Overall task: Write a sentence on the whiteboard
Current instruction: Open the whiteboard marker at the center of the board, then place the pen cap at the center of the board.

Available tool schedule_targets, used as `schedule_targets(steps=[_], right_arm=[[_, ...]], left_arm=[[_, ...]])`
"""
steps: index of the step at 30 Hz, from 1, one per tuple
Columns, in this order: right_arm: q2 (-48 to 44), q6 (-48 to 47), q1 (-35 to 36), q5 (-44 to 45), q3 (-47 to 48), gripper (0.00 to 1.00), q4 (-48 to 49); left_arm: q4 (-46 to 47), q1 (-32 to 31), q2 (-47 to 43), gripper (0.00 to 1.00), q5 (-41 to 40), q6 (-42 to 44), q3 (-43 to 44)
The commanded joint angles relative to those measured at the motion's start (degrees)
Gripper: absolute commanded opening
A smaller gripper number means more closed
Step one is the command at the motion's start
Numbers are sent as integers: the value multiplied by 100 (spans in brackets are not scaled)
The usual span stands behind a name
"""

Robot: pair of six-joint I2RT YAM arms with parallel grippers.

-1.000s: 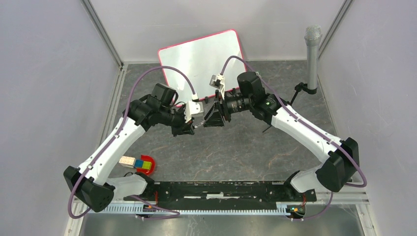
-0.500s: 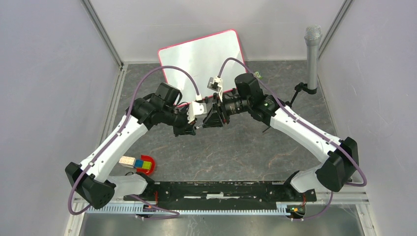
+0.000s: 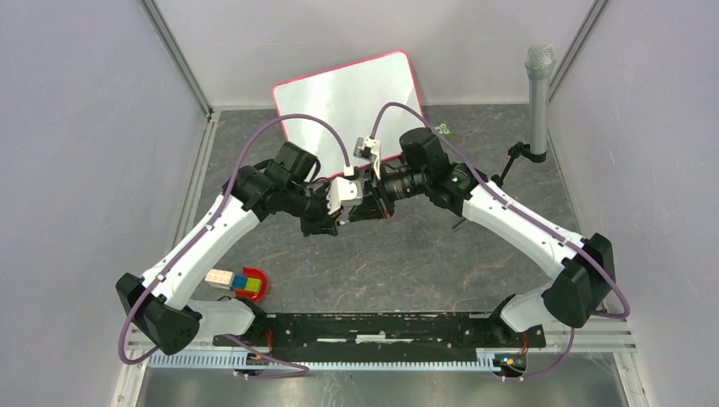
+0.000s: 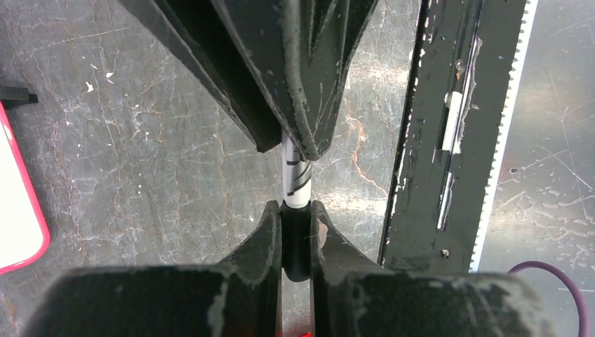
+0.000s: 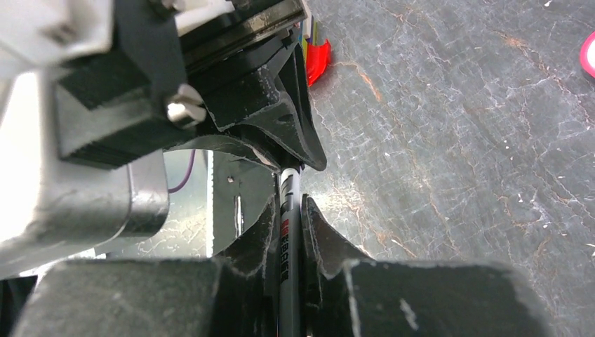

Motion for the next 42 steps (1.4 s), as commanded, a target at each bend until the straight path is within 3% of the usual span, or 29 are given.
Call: schedule_targets(steps=[1, 8, 14, 17, 23, 26, 31, 35, 42], right_arm=[[83, -440, 95, -110, 365, 0, -544], [-64, -897, -844, 82, 973, 0, -1001], [105, -1405, -1334, 228, 1942, 0, -1643], [77, -1499, -1431, 215, 2061, 0, -1724], [-383, -1308, -1431, -8, 1183, 0, -1269], [-630, -1293, -1427, -70, 713, 0, -1137], [-999, -1311, -1435, -20, 23, 0, -907], [-1135, -1424, -1431, 24, -199, 0, -983], [-1433, -1514, -1422, 152, -746, 0, -909]], left_arm=[[351, -8, -23, 2, -101, 84, 259], [204, 281, -509, 2, -565, 478, -600], [-317, 992, -731, 2, -642, 1182, -997], [-401, 1635, -785, 2, -505, 1465, -1031], [77, 3825, 209, 2, -536, 1416, -401], [417, 4479, 878, 4, -683, 1126, -122], [872, 4868, 1718, 6, -1046, 891, -77], [1330, 4928, 2064, 9, -1492, 955, -547], [1597, 5117, 2430, 12, -1533, 1212, -1194]])
